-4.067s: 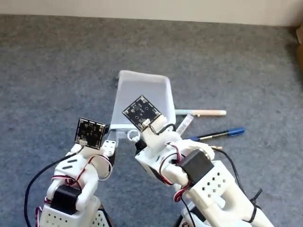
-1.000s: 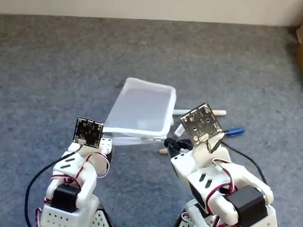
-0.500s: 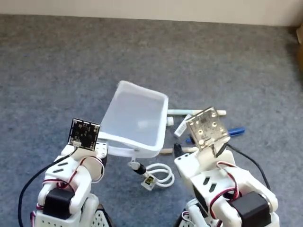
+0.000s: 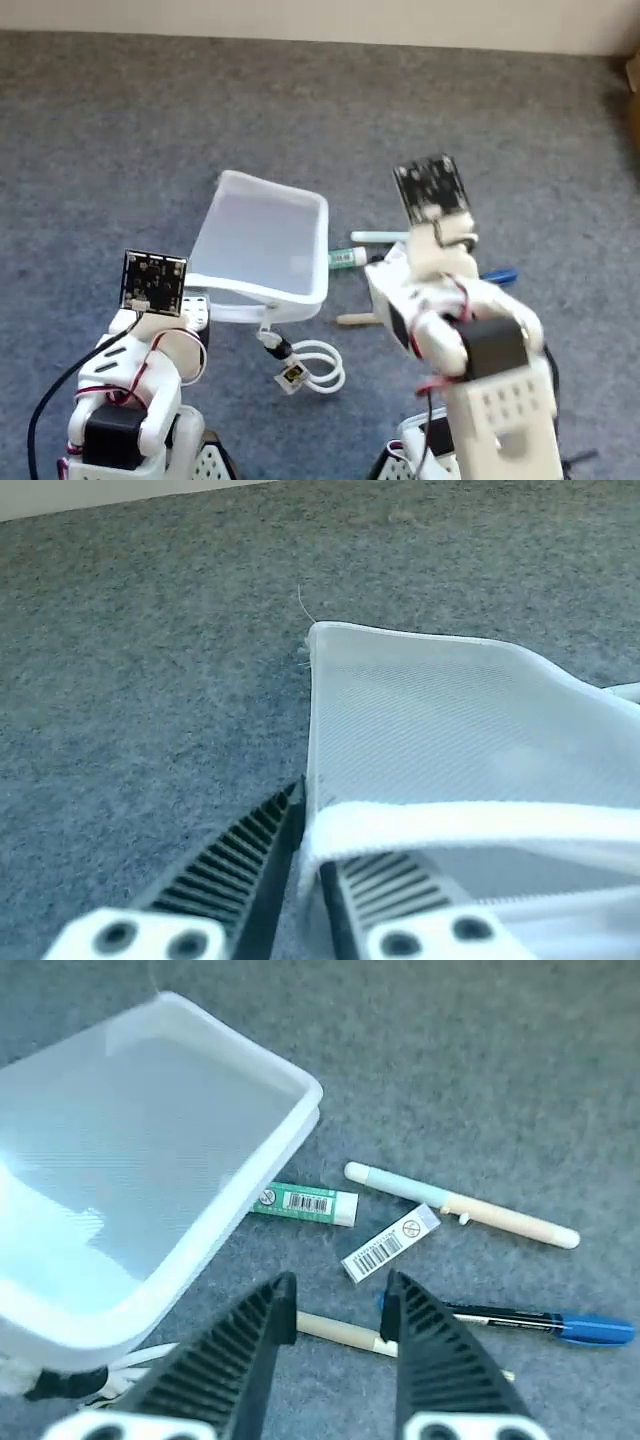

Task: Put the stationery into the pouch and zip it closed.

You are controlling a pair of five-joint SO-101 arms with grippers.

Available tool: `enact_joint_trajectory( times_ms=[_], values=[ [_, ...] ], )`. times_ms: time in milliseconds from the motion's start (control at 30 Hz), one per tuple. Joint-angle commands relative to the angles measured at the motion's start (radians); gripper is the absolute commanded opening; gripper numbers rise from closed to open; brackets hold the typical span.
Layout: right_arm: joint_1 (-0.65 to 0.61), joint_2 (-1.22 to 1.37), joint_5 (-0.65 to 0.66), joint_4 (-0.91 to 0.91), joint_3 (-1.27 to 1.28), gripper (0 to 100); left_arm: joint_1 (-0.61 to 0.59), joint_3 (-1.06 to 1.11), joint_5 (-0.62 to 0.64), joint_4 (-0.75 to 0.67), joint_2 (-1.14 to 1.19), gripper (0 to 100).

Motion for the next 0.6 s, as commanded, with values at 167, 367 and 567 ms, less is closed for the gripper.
enact_joint_trajectory(
  times_ms=[167, 367, 567],
  values=[
    [0.028, 0.203, -0.087, -0.137, -0.002, 13.4, -0.018, -0.073, -0.006, 0.002, -0.001, 1],
    [0.087, 0.326, -0.155, -0.243, -0.004, 13.4, -0.027, -0.139, -0.006, 0.026, 0.002, 1],
    [0.088, 0.41, -0.19, -0.269, -0.013, 13.4, -0.022, -0.208, -0.008, 0.032, 0.068, 1]
  ],
)
